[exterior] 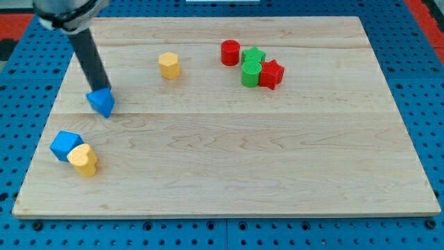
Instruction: Push the blue triangle into the blue cubeyellow heart
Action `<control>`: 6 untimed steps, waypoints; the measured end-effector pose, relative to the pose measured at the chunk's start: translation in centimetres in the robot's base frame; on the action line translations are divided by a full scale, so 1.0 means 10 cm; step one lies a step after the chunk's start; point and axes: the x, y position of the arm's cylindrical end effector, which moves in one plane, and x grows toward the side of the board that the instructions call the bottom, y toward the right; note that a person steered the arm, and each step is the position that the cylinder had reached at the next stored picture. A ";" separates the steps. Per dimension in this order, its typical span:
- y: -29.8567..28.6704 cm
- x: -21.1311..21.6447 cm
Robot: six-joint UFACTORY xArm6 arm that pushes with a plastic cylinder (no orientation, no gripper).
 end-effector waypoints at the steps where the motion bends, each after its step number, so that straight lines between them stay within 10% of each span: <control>1: 0.00 0.40; 4: 0.02 0.60; 6: 0.68 -0.03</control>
